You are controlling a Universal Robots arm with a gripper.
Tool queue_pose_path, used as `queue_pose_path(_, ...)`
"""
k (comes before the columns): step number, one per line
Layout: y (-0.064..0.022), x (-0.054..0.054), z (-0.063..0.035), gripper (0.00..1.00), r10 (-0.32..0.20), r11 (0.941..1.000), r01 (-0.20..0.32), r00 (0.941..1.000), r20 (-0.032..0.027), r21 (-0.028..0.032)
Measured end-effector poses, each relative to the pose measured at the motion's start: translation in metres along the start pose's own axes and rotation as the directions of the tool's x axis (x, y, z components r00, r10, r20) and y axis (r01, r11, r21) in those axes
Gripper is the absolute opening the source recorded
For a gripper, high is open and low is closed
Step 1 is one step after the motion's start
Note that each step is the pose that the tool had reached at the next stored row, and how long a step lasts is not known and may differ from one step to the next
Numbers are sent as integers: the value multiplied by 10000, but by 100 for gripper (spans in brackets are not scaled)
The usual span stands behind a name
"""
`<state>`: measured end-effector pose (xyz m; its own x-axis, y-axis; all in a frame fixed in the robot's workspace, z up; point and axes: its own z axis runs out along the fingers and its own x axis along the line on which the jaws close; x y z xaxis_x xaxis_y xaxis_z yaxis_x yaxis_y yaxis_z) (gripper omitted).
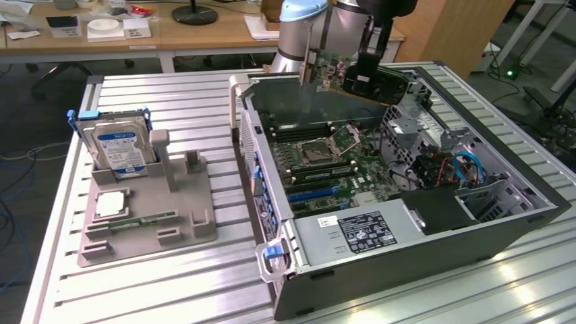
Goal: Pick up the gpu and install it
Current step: 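Insert the gpu into the slot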
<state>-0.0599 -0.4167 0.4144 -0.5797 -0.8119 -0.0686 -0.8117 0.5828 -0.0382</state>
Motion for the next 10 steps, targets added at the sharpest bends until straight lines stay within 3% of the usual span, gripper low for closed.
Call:
queue_pose_path(5, -2, 2, 0, 28, -538, 9985, 538, 9985, 22, -36)
queue_pose_path(10, -3, 3, 1, 28, -1143, 9934, 1143, 9934, 47, -76)
